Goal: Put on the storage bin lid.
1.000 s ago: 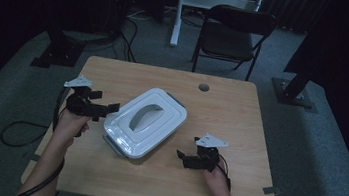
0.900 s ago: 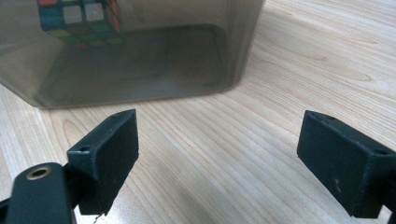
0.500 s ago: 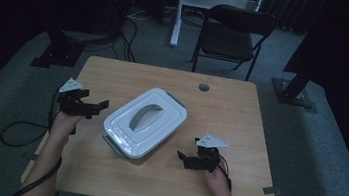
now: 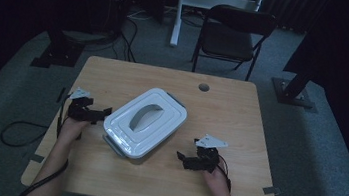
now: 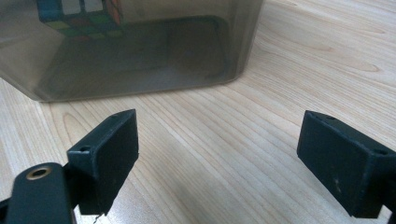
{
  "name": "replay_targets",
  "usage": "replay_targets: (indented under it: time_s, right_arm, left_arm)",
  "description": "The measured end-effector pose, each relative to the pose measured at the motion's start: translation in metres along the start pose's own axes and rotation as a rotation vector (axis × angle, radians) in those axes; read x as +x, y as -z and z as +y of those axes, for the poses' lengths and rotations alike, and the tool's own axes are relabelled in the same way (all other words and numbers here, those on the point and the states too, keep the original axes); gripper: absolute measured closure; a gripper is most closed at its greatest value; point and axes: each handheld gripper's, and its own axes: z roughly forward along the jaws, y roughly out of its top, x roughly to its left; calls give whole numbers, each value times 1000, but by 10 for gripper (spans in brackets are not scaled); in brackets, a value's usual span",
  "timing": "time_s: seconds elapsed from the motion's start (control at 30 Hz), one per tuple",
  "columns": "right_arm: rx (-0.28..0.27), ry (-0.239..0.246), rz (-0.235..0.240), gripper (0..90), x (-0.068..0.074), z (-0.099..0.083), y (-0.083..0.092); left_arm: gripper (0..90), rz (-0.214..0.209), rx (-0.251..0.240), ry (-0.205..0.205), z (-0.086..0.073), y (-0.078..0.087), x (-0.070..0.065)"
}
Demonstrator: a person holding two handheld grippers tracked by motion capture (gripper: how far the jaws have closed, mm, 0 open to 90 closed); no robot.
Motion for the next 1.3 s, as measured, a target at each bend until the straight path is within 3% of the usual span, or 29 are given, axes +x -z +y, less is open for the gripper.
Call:
replay_targets:
  time_s: [0.13,0.2,0.4,0.57,0.83,1.3]
  right_arm:
    - [2,1,0,124,0,-1,-1]
    - [-1,-8,1,124,-1,-1,-1]
    - [-1,-30,27,124,-2,-2,-4]
    - [4,-32,10,124,-1,-1,-6]
    - [-3,-44,-18,124,-2,1,-6]
    - [-6,-68,-71,124,-6,-1,-6]
  left_arm:
    - [13,-2,2,0,-1,-3,-1]
    - [14,6,18,-34,-3,-8,-5]
    - [13,-5,36,-51,-8,-15,-12]
    - [13,-30,57,-71,-9,-20,-19]
    - [14,-15,56,-79,-10,-17,-25]
    - [13,-33,92,-92,-20,-8,-54]
